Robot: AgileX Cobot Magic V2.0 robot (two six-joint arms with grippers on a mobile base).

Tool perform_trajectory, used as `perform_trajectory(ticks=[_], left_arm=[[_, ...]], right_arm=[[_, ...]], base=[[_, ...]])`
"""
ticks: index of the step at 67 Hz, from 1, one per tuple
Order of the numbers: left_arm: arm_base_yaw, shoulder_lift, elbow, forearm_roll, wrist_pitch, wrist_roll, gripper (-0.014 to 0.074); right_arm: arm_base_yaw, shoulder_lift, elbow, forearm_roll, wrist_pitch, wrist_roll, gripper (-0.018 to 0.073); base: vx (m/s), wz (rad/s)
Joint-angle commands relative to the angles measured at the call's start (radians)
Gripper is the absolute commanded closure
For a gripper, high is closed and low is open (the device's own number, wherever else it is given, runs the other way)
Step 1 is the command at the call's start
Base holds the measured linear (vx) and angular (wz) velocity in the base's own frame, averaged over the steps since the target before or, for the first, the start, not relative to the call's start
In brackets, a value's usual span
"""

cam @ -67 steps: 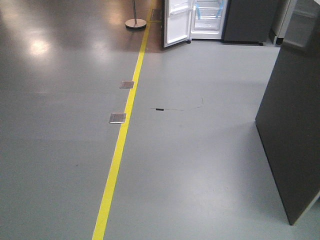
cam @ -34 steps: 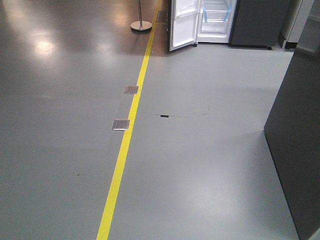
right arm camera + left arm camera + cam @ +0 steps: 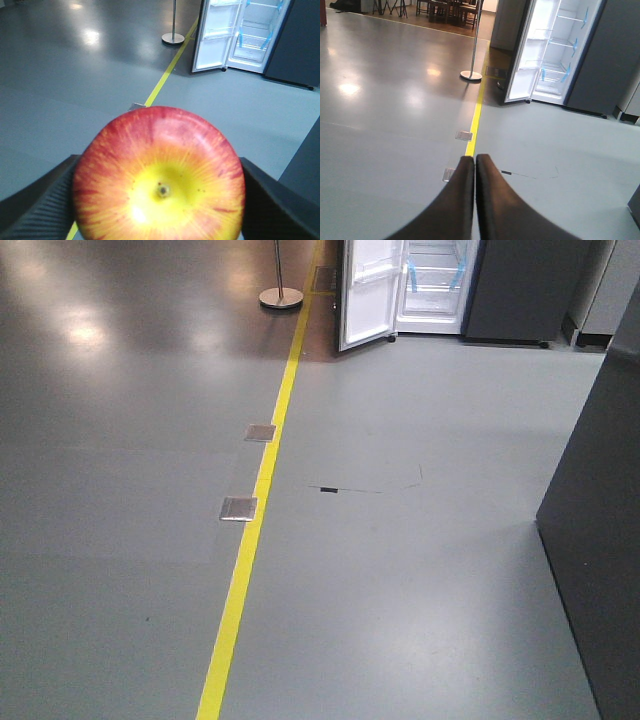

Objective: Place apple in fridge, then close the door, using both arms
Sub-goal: 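Drive toward the open white refrigerator carrying the apple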

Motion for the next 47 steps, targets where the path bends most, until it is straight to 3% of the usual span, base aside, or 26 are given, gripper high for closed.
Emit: perform_trajectory(ticks=[1, 47], left_arm=[[0.001, -0.016, -0.019, -0.003, -0.073, -0.003, 0.0603], [0.001, -0.016, -0.019, -0.003, -0.073, -0.003, 0.0603]], right_arm=[[0.0, -0.009, -0.029, 0.013, -0.084, -0.005, 0.0356], [0.0, -0.009, -0.029, 0.013, -0.084, -0.005, 0.0356]], base=[[0.22, -0.05], [0.25, -0.07]])
